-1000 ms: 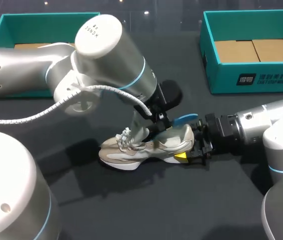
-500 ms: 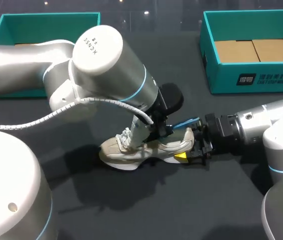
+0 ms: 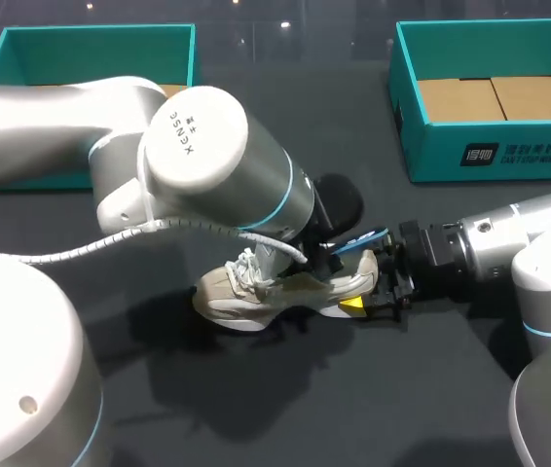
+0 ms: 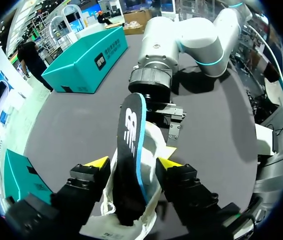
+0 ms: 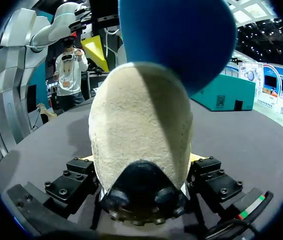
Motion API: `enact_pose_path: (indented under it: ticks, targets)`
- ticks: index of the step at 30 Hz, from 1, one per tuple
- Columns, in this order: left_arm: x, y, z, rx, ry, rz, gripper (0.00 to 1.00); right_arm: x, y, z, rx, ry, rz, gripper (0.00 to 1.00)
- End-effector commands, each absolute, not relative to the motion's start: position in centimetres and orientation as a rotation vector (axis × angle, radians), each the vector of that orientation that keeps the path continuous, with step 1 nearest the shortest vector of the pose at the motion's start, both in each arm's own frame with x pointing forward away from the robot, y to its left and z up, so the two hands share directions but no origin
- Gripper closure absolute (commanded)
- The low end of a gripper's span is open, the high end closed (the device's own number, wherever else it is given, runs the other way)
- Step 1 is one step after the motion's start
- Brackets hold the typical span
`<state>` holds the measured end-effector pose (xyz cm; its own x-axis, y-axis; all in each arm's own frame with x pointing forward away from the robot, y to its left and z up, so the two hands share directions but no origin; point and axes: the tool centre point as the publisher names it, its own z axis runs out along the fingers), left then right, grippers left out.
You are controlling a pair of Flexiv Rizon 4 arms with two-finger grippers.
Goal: Take the shoe out of the shoebox, open the shoe tongue, remove and reinsert the insole, then place the shoe into the shoebox
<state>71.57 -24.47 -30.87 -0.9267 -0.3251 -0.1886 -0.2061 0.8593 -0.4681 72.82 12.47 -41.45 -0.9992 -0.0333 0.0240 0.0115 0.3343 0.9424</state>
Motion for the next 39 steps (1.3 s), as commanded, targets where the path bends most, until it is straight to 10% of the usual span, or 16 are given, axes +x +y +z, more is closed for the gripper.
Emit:
enact_pose_path:
  ticks: [1,39]
  targets:
    - [71.3,-25.0,-31.4,-0.403,2.747,-0.654,0.47,72.7,12.7,-41.6,0.019,-2.538,-1.784,1.0]
    - [73.6,-26.5,-35.1,-0.384,2.584,-0.71,0.6,72.7,12.7,-41.6,0.019,-2.538,-1.784,1.0]
